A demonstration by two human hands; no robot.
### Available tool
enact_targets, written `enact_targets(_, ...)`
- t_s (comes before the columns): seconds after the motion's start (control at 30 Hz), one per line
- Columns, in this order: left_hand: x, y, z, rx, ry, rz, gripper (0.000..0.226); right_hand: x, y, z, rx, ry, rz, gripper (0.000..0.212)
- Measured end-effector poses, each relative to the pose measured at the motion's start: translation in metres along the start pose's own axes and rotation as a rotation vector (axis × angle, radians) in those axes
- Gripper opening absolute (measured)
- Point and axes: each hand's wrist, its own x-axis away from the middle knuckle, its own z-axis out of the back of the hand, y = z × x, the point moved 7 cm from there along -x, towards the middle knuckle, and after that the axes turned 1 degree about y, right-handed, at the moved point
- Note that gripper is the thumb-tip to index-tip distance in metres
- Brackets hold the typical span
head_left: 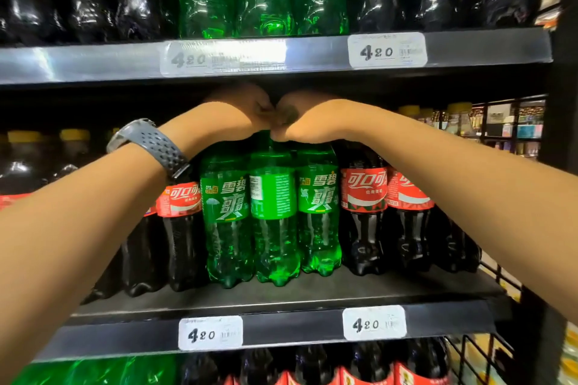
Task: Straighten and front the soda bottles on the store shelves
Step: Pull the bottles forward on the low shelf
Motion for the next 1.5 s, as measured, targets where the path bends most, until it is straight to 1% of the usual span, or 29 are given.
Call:
enact_targets(0.07, 0.003, 0.003, 0.003, -0.059, 0.061, 0.036, 0.06, -0.001, 0.0, -0.001, 0.013, -0.012, -0.002, 0.055)
enact_targets(0.1, 0.003, 0.004, 0.004, -0.075, 0.065, 0.036, 0.063, -0.002, -0.001, -0.001, 0.033, -0.019, 0.006, 0.065)
enact_targets(0.13, 0.005, 0.003, 0.003, -0.071, 0.04, 0.029, 0.068, -0.004, -0.001, 0.0, 0.036, -0.028, 0.013, 0.073)
enact_targets(0.2, 0.011, -0.004, 0.004, -0.019, -0.043, 0.024, 0.078, -0.006, -0.003, 0.001, -0.006, -0.051, 0.012, 0.079)
enact_targets(0.23, 0.014, -0.009, 0.007, 0.003, -0.069, 0.026, 0.077, -0.008, -0.005, 0.001, -0.024, -0.063, 0.013, 0.079)
enact_targets(0.27, 0.016, -0.016, 0.009, 0.014, -0.081, 0.018, 0.07, -0.008, -0.006, 0.002, -0.03, -0.076, 0.02, 0.076)
enact_targets(0.33, 0.017, -0.033, 0.013, 0.019, -0.106, 0.003, 0.044, -0.009, -0.01, 0.004, -0.016, -0.103, 0.051, 0.062)
enact_targets(0.37, 0.019, -0.042, 0.013, 0.028, -0.135, 0.011, 0.039, -0.008, -0.012, 0.004, -0.006, -0.116, 0.061, 0.057)
enact_targets(0.43, 0.022, -0.057, 0.012, 0.063, -0.18, 0.038, 0.038, -0.009, -0.013, 0.004, -0.021, -0.135, 0.067, 0.049)
enact_targets(0.5, 0.025, -0.063, 0.012, 0.121, -0.175, 0.043, 0.032, -0.01, -0.012, 0.002, -0.079, -0.145, 0.063, 0.043)
enact_targets(0.57, 0.028, -0.064, 0.009, 0.248, -0.165, 0.035, 0.022, -0.01, -0.011, 0.001, -0.1, -0.138, 0.056, 0.042)
enact_targets(0.63, 0.03, -0.064, 0.009, 0.295, -0.133, 0.038, 0.017, -0.011, -0.01, 0.0, -0.101, -0.13, 0.05, 0.043)
enact_targets(0.7, 0.028, -0.065, 0.011, 0.228, -0.091, 0.04, 0.022, -0.013, -0.009, -0.001, -0.094, -0.127, 0.037, 0.04)
enact_targets(0.8, 0.029, -0.06, 0.016, 0.06, -0.026, 0.012, 0.028, -0.016, -0.007, -0.003, -0.086, -0.122, 0.003, 0.037)
enact_targets(0.87, 0.03, -0.06, 0.018, 0.004, 0.009, 0.025, 0.035, -0.016, -0.006, -0.003, -0.093, -0.119, 0.001, 0.037)
enact_targets(0.93, 0.03, -0.065, 0.018, 0.028, 0.01, 0.065, 0.037, -0.016, -0.006, -0.003, -0.129, -0.115, 0.003, 0.036)
enact_targets(1.03, 0.028, -0.07, 0.014, 0.152, -0.048, 0.08, 0.029, -0.015, -0.009, -0.004, -0.187, -0.108, 0.037, 0.033)
enact_targets(1.13, 0.029, -0.073, 0.012, 0.273, -0.081, 0.097, 0.034, -0.019, -0.01, -0.003, -0.145, -0.084, 0.059, 0.025)
enact_targets(1.17, 0.03, -0.073, 0.012, 0.294, -0.089, 0.095, 0.036, -0.02, -0.01, -0.003, -0.121, -0.077, 0.049, 0.028)
enact_targets(1.27, 0.03, -0.072, 0.013, 0.288, -0.124, 0.082, 0.039, -0.025, -0.007, -0.005, -0.051, -0.027, -0.009, 0.046)
enact_targets(1.33, 0.031, -0.07, 0.012, 0.276, -0.149, 0.092, 0.041, -0.028, -0.006, -0.006, -0.001, 0.025, -0.049, 0.052)
enact_targets(1.37, 0.031, -0.068, 0.012, 0.248, -0.148, 0.093, 0.042, -0.028, -0.005, -0.005, 0.022, 0.027, -0.055, 0.053)
enact_targets(1.43, 0.03, -0.063, 0.012, 0.157, -0.117, 0.066, 0.042, -0.026, -0.004, -0.005, 0.028, -0.039, -0.023, 0.049)
enact_targets(1.5, 0.03, -0.054, 0.016, 0.126, -0.061, 0.027, 0.036, -0.019, -0.005, -0.003, -0.058, -0.121, 0.052, 0.042)
